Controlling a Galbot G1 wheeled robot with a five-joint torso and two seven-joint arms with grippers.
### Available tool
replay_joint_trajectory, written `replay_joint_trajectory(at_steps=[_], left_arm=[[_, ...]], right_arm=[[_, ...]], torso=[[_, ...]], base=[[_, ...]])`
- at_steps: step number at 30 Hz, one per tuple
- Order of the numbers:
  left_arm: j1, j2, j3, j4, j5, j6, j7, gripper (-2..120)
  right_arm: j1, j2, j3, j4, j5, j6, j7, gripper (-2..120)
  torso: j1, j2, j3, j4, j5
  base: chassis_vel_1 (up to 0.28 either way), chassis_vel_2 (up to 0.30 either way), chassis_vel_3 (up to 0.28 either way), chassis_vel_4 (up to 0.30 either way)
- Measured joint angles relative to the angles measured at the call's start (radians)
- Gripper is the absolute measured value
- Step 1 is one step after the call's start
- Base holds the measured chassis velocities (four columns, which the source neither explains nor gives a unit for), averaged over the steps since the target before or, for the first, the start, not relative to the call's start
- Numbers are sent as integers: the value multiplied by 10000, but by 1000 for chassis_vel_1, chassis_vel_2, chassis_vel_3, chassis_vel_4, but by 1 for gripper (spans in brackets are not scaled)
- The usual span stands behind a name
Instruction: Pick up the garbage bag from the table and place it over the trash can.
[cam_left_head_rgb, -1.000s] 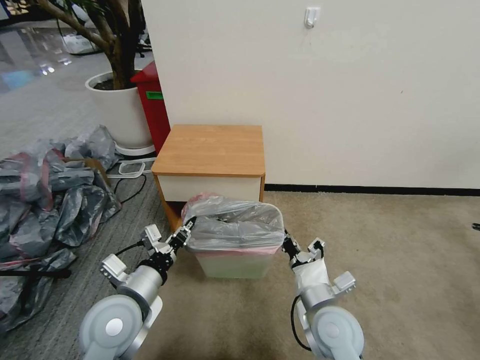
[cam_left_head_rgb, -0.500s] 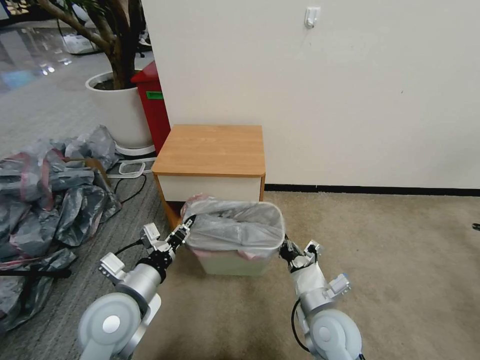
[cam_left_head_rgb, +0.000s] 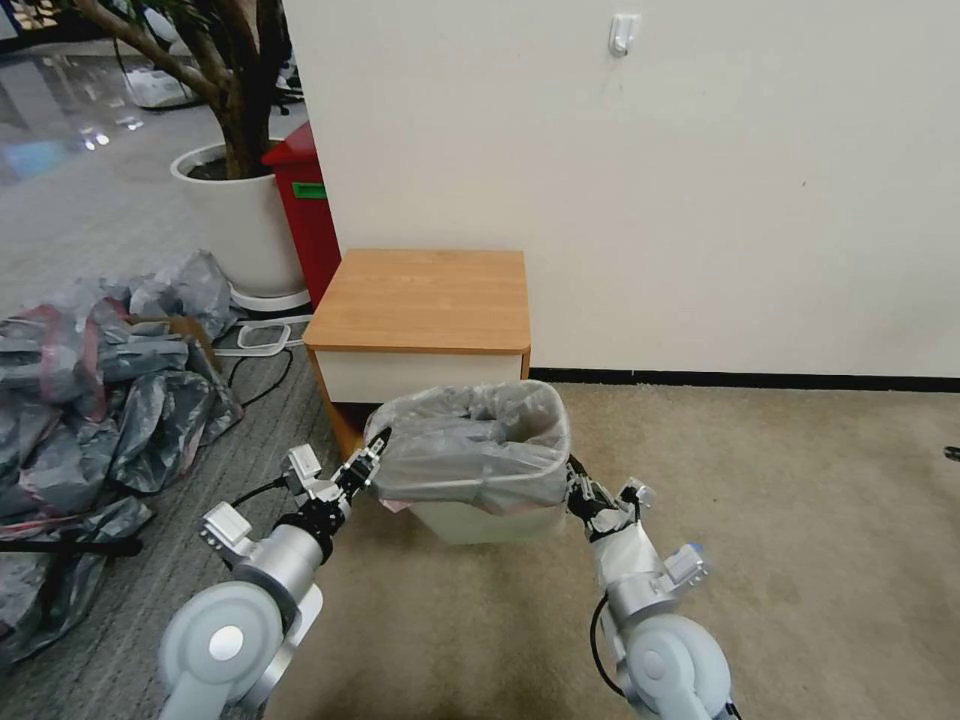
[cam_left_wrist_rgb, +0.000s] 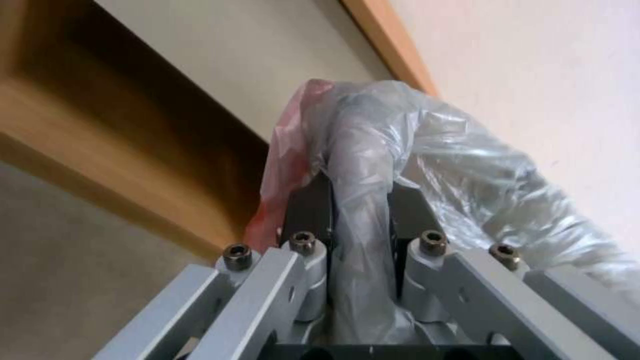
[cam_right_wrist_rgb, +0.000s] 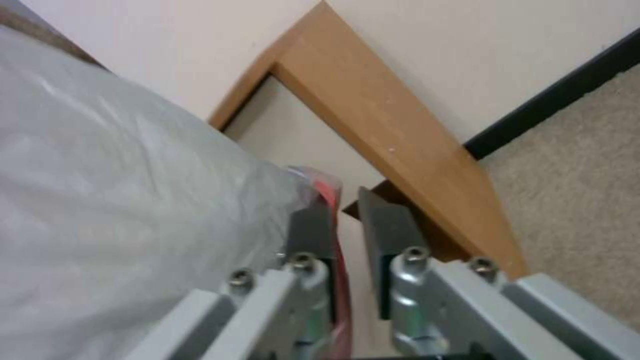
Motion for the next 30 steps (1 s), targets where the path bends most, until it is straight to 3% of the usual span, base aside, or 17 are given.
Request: replay_joint_trajectory(at_steps=[3,7,12,16,20,21,24,25,28,30], left_arm=[[-25,148,20,21,344,45,-43,11],[-76,503,21,27,758,55,-52,11],[-2,683,20,27,1228,53,-36,11],[87,850,163,-22,1898,49,27,10],[210,1038,380,-121,3218,31,164,10],[210,1038,380,-121,3218,31,164,10],[313,1139,458,-236,4092,1,262,10],[313,1139,458,-236,4092,1,262,10],[364,1190,491,-364,4807,-80,348,10],[366,1195,492,-371,4856,-86,358,10]], right_arm=[[-195,-122,164,398,432,-179,24,24],[-400,-215,709,960,1213,-518,27,44],[-287,-349,1110,1444,1388,-694,39,58],[180,-1027,1153,2245,1065,-1116,87,71],[1602,-2998,182,3003,-41,-2191,69,89],[1602,-2998,182,3003,-41,-2191,69,89],[3243,-4194,-1384,2917,-1080,-2768,-52,84],[3243,-4194,-1384,2917,-1080,-2768,-52,84],[4685,-4801,-3121,2639,-2086,-3585,-137,70],[4825,-4852,-3319,2622,-2176,-3699,-134,68]], torso=[[1,0,0,-2,-1],[0,0,0,-1,0],[0,0,0,-3,2],[0,0,0,-2,1],[0,0,0,-1,-2],[0,0,0,-1,-2],[0,1,0,2,-1],[0,1,0,2,-1],[0,0,2,1,1],[0,0,1,1,0]], base=[[0,0,0,0],[0,0,0,0],[0,0,0,0],[0,0,0,0],[0,0,0,0],[0,0,0,0],[0,0,0,0],[0,0,0,0],[0,0,0,0],[0,0,0,0]])
